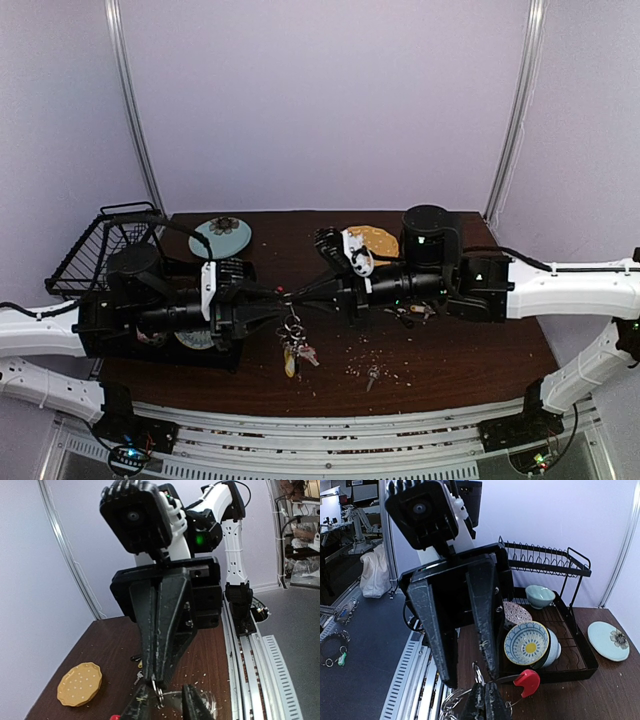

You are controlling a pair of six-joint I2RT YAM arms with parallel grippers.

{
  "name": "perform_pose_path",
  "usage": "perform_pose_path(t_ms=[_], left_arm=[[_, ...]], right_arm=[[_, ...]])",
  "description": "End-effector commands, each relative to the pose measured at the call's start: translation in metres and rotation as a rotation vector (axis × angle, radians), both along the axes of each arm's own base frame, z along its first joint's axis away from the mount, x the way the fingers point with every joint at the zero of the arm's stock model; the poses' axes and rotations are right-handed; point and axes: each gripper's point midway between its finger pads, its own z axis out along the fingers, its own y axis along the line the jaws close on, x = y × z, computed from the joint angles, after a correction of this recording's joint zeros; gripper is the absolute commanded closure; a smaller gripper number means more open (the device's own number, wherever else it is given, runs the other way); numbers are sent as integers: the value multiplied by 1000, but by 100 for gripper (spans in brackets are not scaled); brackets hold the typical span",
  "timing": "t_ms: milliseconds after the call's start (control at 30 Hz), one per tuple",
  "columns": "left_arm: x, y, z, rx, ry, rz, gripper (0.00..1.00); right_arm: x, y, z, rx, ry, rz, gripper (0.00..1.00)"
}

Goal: Put the keys on the keyring

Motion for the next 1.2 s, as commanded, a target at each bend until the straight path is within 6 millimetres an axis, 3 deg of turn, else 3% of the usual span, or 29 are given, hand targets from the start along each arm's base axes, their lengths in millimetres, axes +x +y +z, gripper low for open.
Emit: perform_pose_path(t_ms=[0,133,300,533,667,767,1033,1167], left_arm=[[4,-3,14,-40,-11,16,69],[8,-2,15,-40,-26,40,66],[-3,-6,11,-20,-36,-30,60],[3,-6,7,-5,-44,0,60],[5,-7,6,-3,-26,9,69],[15,-6,4,0,-15,69,85],[19,-10,1,11,5,79,83],[19,-9,4,3,5,82,88]], right_arm=[[-1,-13,19,1,-35,-37,100],[2,-16,22,-20,-49,-56,100],[3,-18,17,-50,-44,-68,100],[3,-14,17,-36,-36,-57,100],[2,-9,13,-50,-27,-42,100],[0,-9,14,-43,-26,-25,100],[-4,-5,16,-45,-34,-4,100],[-6,-3,14,-59,-38,1,100]])
